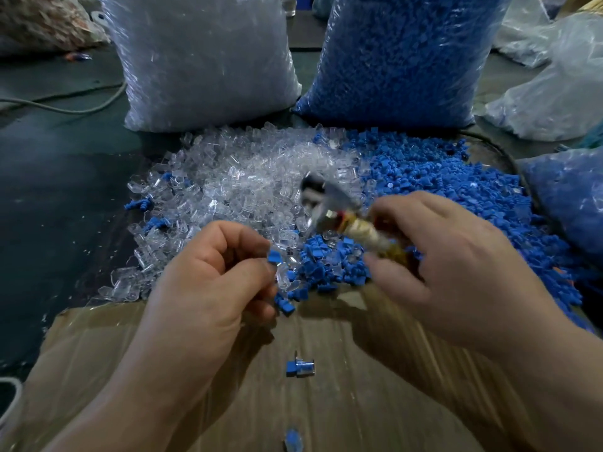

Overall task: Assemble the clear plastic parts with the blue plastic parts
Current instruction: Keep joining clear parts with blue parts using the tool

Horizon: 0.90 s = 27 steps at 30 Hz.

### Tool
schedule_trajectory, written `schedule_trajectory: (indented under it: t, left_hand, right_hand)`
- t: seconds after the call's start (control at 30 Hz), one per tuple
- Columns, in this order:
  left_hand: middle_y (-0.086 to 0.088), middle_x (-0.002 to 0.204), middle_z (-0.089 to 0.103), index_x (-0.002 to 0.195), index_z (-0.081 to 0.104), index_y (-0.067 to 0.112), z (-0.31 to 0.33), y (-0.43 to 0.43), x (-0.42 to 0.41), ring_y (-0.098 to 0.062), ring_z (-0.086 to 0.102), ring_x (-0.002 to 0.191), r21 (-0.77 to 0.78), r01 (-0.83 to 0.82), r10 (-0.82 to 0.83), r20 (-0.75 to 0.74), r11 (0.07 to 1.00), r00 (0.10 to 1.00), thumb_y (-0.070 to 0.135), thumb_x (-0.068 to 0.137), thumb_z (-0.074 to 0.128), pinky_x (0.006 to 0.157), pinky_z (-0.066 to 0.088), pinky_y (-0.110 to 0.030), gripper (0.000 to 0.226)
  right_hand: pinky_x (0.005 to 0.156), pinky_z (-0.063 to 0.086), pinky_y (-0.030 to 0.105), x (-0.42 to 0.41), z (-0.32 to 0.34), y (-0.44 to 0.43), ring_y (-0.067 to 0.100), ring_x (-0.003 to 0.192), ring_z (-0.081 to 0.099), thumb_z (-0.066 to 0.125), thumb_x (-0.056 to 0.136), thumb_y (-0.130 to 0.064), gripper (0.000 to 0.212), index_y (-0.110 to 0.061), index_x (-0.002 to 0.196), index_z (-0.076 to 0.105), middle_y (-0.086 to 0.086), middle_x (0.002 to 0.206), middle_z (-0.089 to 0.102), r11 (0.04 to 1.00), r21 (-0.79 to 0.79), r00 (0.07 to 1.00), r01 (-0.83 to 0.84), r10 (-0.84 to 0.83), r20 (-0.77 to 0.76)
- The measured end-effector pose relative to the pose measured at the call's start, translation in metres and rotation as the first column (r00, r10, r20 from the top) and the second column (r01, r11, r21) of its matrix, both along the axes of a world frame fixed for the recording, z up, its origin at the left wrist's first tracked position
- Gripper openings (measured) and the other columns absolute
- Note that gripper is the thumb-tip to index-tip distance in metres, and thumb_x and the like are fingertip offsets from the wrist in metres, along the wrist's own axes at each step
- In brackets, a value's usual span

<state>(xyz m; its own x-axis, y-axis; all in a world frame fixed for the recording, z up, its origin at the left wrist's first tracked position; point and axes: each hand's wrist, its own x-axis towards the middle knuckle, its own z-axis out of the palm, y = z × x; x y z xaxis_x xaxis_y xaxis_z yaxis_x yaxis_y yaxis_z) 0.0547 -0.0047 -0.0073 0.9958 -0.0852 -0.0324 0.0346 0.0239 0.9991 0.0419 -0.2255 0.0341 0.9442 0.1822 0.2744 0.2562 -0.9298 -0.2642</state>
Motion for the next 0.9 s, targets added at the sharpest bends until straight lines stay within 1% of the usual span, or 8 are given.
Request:
schedule_trajectory:
  t: [0.13,0.27,0.3,0.37,0.43,0.6,0.77,0.9]
  left_hand:
    - [-0.003,0.065,0.066,0.08,0.069,0.028,0.0,-0.001,0.001,-0.014,0.061,0.054,-0.004,-0.016,0.016,0.09,1.0,0.996,0.009,0.078,0.066,0.049,0.051,-0.023,0.018]
    - [0.0,0.069,0.069,0.084,0.068,0.035,-0.002,0.0,0.0,-0.013,0.064,0.056,0.132,-0.06,0.039,0.156,0.989,0.987,0.021,0.076,0.067,0.05,0.053,-0.023,0.016]
    - [0.002,0.069,0.068,0.084,0.068,0.036,-0.001,0.0,0.0,-0.013,0.064,0.056,0.162,-0.072,0.043,0.175,0.984,0.984,0.021,0.078,0.068,0.05,0.053,-0.024,0.016]
    - [0.002,0.068,0.068,0.083,0.067,0.036,-0.001,-0.001,0.0,-0.014,0.063,0.056,0.19,-0.092,0.055,0.192,0.977,0.98,0.01,0.086,0.071,0.051,0.053,-0.026,0.027]
    - [0.0,0.069,0.067,0.082,0.068,0.034,0.001,-0.001,-0.002,-0.015,0.063,0.057,0.19,-0.09,0.053,0.189,0.978,0.981,0.002,0.088,0.068,0.051,0.054,-0.027,0.033]
    - [-0.003,0.07,0.067,0.081,0.068,0.03,0.01,-0.005,-0.006,-0.016,0.062,0.057,0.134,-0.022,-0.001,0.172,0.991,0.985,0.004,0.083,0.066,0.054,0.057,-0.026,0.026]
    - [-0.004,0.068,0.067,0.082,0.068,0.027,0.01,-0.007,-0.008,-0.018,0.061,0.057,0.102,-0.035,0.016,0.187,0.994,0.982,0.0,0.085,0.065,0.054,0.056,-0.031,0.028]
    - [-0.005,0.07,0.067,0.082,0.068,0.029,0.008,-0.006,-0.007,-0.019,0.061,0.058,0.124,-0.016,-0.009,0.199,0.992,0.98,-0.001,0.086,0.065,0.053,0.056,-0.028,0.031]
  right_hand:
    - [0.068,0.042,0.029,-0.007,-0.003,0.002,0.019,0.089,0.055,0.044,0.074,-0.045,0.049,-0.022,0.114,0.06,-0.005,0.096,0.06,0.993,-0.06,0.994,-0.104,0.103,-0.025]
    - [0.078,0.048,0.035,-0.008,-0.006,0.004,0.023,0.096,0.056,0.044,0.073,-0.045,0.058,-0.02,0.123,0.059,-0.004,0.103,0.06,0.987,-0.09,0.991,-0.134,0.131,-0.035]
    - [0.078,0.048,0.034,-0.008,-0.006,0.003,0.023,0.096,0.056,0.044,0.072,-0.045,0.058,-0.021,0.123,0.059,-0.004,0.104,0.06,0.986,-0.1,0.991,-0.135,0.132,-0.038]
    - [0.077,0.043,0.029,-0.008,-0.006,0.001,0.021,0.097,0.055,0.044,0.072,-0.046,0.058,-0.023,0.124,0.058,-0.005,0.104,0.059,0.984,-0.117,0.991,-0.131,0.126,-0.045]
    - [0.077,0.041,0.027,-0.008,-0.007,-0.001,0.021,0.097,0.055,0.045,0.073,-0.046,0.057,-0.024,0.125,0.056,-0.007,0.105,0.059,0.984,-0.117,0.99,-0.136,0.131,-0.049]
    - [0.079,0.05,0.036,-0.008,-0.01,0.001,0.023,0.099,0.056,0.048,0.074,-0.046,0.056,-0.022,0.124,0.058,-0.005,0.107,0.06,0.985,-0.051,0.986,-0.163,0.162,-0.034]
    - [0.075,0.047,0.031,-0.01,-0.01,0.003,0.023,0.095,0.057,0.046,0.074,-0.046,0.054,-0.022,0.121,0.059,-0.004,0.103,0.062,0.983,-0.067,0.985,-0.171,0.17,-0.016]
    - [0.074,0.047,0.031,-0.009,-0.012,0.001,0.022,0.092,0.058,0.047,0.075,-0.048,0.055,-0.02,0.12,0.061,-0.005,0.102,0.062,0.983,-0.088,0.987,-0.161,0.16,-0.02]
